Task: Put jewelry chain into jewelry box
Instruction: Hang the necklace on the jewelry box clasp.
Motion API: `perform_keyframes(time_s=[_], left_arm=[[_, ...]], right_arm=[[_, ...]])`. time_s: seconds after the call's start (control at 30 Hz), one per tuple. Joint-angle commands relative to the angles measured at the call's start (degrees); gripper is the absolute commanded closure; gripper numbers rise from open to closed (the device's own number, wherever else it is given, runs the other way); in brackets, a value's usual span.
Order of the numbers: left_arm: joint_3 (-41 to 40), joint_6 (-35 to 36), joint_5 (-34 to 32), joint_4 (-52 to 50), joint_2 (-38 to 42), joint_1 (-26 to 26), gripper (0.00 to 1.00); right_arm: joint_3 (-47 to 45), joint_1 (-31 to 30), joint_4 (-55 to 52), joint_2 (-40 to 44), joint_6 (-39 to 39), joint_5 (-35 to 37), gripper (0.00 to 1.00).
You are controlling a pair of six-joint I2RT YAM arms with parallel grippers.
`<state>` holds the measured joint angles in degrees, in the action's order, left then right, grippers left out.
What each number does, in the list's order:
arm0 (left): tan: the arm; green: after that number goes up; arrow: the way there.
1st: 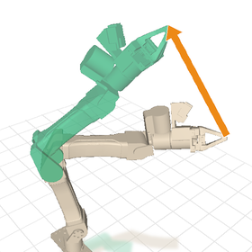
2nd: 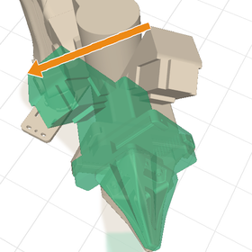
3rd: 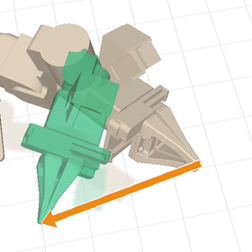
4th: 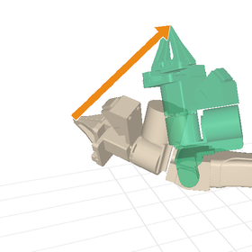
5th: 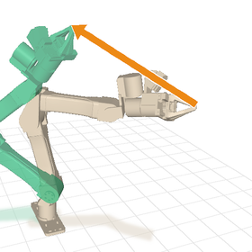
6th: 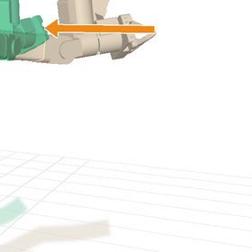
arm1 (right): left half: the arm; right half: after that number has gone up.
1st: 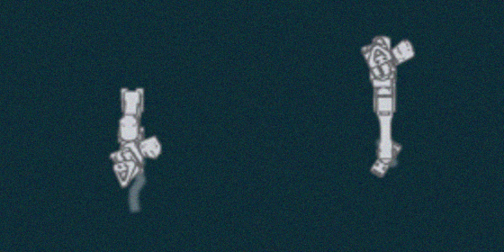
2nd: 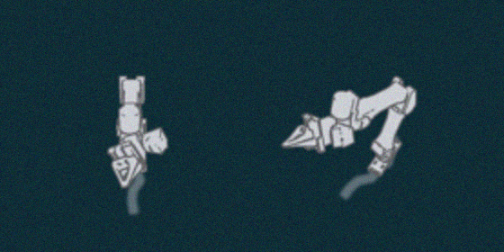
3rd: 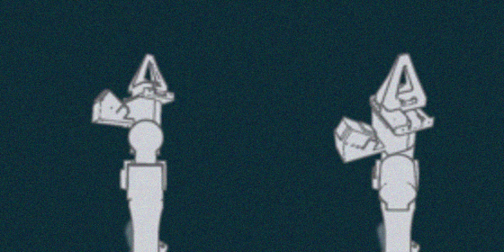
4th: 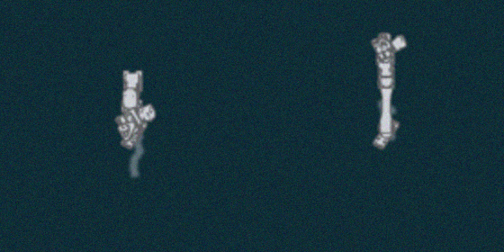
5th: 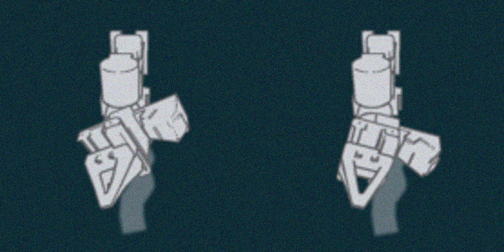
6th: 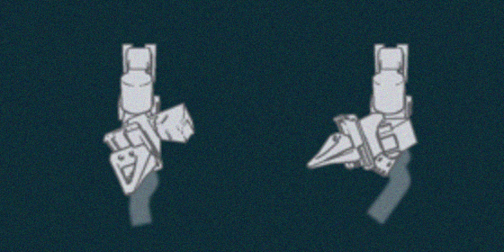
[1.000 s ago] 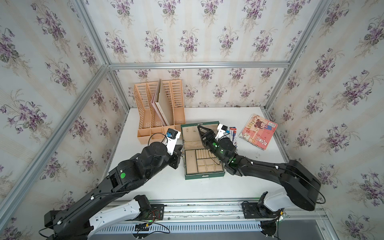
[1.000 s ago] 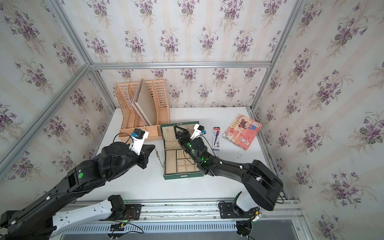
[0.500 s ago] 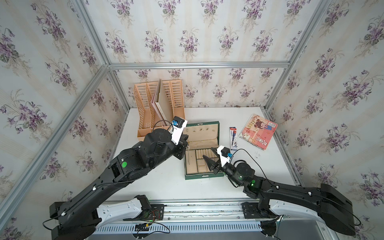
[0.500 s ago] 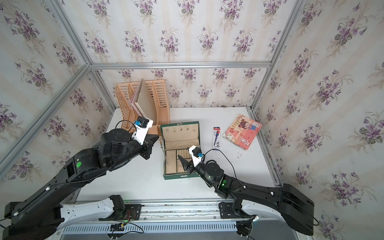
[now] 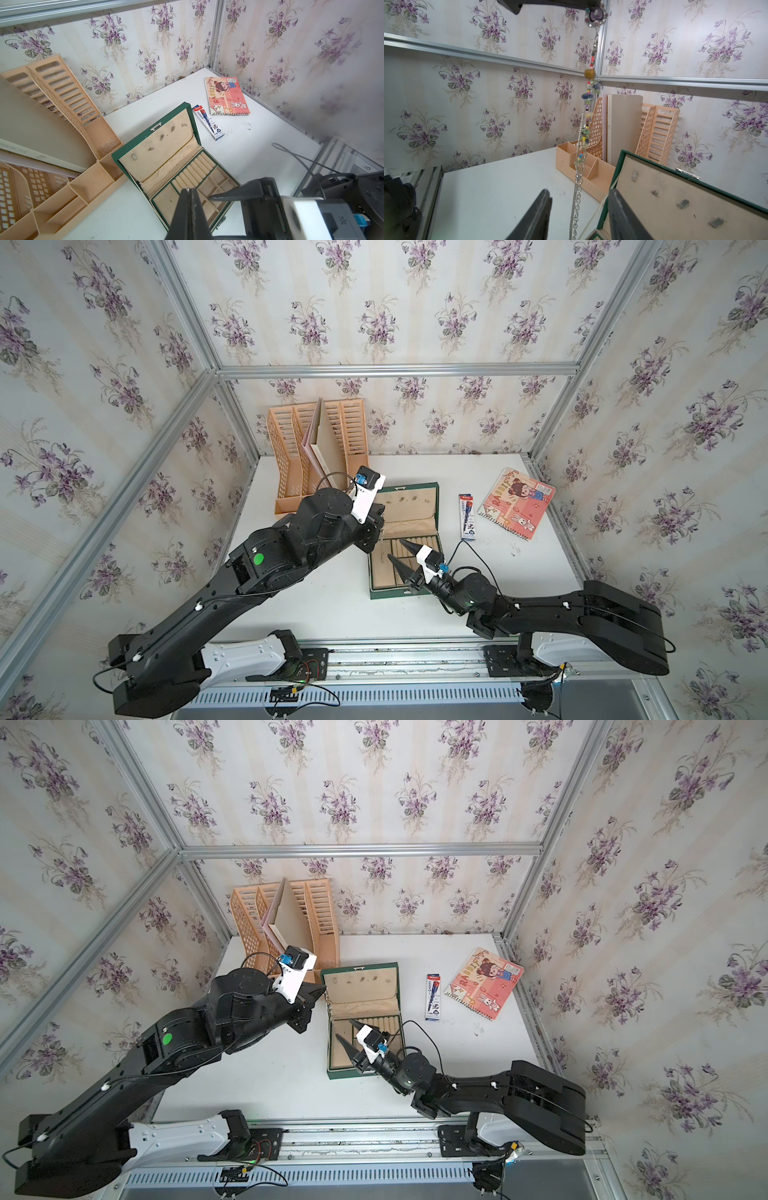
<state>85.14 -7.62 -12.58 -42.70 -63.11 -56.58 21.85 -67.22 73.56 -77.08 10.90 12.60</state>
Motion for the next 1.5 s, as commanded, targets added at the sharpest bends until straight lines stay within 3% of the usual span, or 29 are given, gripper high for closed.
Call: perform_keyframes(time_s=[0.0,0.43,0.83,1.07,1.47], left_arm=[[0.4,0.7,0.3,0.6,-0.1,0.1,1.0],[0.8,1.0,0.6,1.0,0.4,0.1,1.0],[1.0,1.1,0.9,1.2,0.5,0.1,1.0],[1.2,1.1,1.0,1.3,0.5,0.1,1.0],[0.8,1.2,0.1,1.4,0.8,0.1,1.0]], right_arm=[[1.7,-0.1,1.3,-1.3,-0.5,0.1,0.53],[5.6,-0.1,-1.6,-7.5,-3.8,3.1,0.61],[5.8,0.0,-1.9,-9.1,-4.3,3.4,0.74],[6.0,0.0,-2.4,-9.5,-4.7,3.3,0.76],[4.8,0.1,-3.9,-7.3,-4.7,3.9,1.0]])
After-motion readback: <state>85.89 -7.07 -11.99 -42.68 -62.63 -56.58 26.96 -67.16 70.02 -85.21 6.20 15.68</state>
